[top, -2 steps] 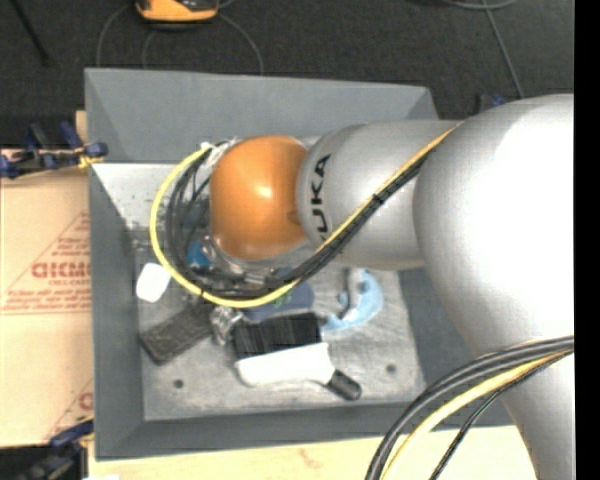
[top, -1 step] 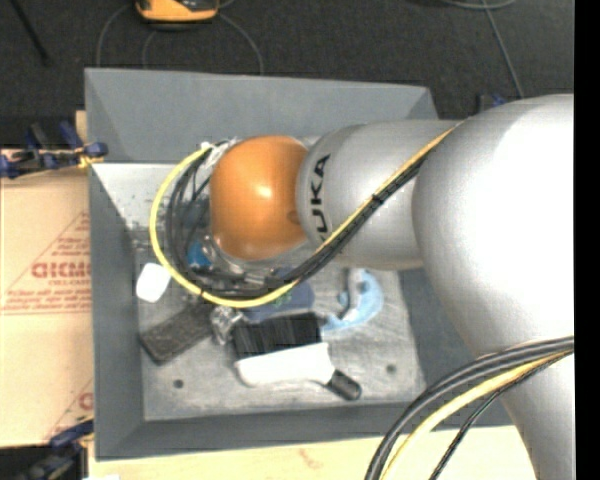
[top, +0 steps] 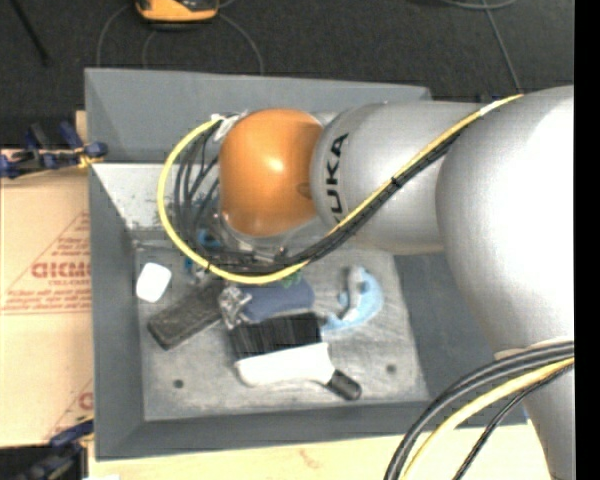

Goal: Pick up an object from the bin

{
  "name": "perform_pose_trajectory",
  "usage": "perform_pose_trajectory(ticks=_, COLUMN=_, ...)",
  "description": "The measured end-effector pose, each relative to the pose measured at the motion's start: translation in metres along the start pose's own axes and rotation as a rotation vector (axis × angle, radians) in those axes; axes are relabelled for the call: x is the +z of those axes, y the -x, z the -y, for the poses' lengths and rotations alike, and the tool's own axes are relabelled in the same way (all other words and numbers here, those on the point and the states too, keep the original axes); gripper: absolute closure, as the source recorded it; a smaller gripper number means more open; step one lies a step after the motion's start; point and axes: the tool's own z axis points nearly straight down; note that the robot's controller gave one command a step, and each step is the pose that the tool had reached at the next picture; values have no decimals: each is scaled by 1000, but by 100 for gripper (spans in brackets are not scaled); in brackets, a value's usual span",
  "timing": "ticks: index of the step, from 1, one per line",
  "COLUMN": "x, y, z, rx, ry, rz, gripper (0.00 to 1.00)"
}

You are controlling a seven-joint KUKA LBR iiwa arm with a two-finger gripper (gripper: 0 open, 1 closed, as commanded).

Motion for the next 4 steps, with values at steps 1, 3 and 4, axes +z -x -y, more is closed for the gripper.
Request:
perform_pose_trajectory(ticks=1, x=-16, y=-3, z=3, rx=2, ry=-2, rz=8, gripper=100)
perform_pose_trajectory(ticks=3, x=-47, y=36, z=-12, rx=-10, ry=-1, rz=1, gripper=100)
perform_pose_trajectory(ticks=4, x=-98, y=3, z=5, rx=-17, ry=3, rz=-2, gripper=100)
